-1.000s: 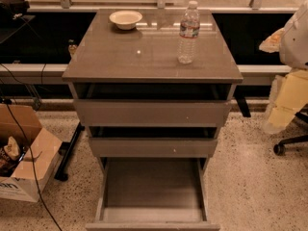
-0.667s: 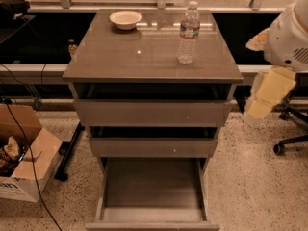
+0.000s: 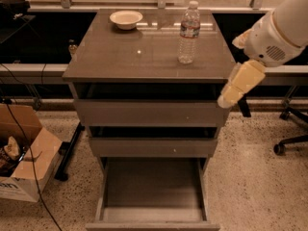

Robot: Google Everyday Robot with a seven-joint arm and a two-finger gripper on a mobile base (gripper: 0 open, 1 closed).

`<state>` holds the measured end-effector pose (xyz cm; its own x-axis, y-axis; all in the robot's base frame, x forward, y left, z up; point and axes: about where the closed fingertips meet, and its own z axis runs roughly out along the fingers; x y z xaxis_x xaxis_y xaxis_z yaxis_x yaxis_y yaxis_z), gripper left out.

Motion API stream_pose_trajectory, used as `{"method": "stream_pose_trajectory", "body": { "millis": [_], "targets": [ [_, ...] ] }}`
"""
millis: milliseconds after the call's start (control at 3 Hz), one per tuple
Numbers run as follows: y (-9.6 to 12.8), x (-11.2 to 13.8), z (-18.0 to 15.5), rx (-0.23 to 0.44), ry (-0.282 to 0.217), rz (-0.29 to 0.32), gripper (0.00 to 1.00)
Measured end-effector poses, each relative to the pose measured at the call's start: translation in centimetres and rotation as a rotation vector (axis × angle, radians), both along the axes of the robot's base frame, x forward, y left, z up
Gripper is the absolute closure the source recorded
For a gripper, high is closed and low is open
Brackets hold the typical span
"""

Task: Place water bottle into bottom drawer

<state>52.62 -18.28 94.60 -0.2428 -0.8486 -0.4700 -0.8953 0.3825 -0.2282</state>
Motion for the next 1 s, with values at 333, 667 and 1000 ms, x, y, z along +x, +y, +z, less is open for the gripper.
{"method": "stream_pose_trajectory", "body": {
  "millis": [333,667,1000],
  "targets": [
    [-1.0,5.2,-0.8,0.062,-0.019,-0.046,0.00],
    [-1.8,9.1,-0.8,0.099,-0.039,-0.066,0.00],
    [-1.6,9.3,-0.9,0.098,-0.043,-0.069,0.00]
  ]
}}
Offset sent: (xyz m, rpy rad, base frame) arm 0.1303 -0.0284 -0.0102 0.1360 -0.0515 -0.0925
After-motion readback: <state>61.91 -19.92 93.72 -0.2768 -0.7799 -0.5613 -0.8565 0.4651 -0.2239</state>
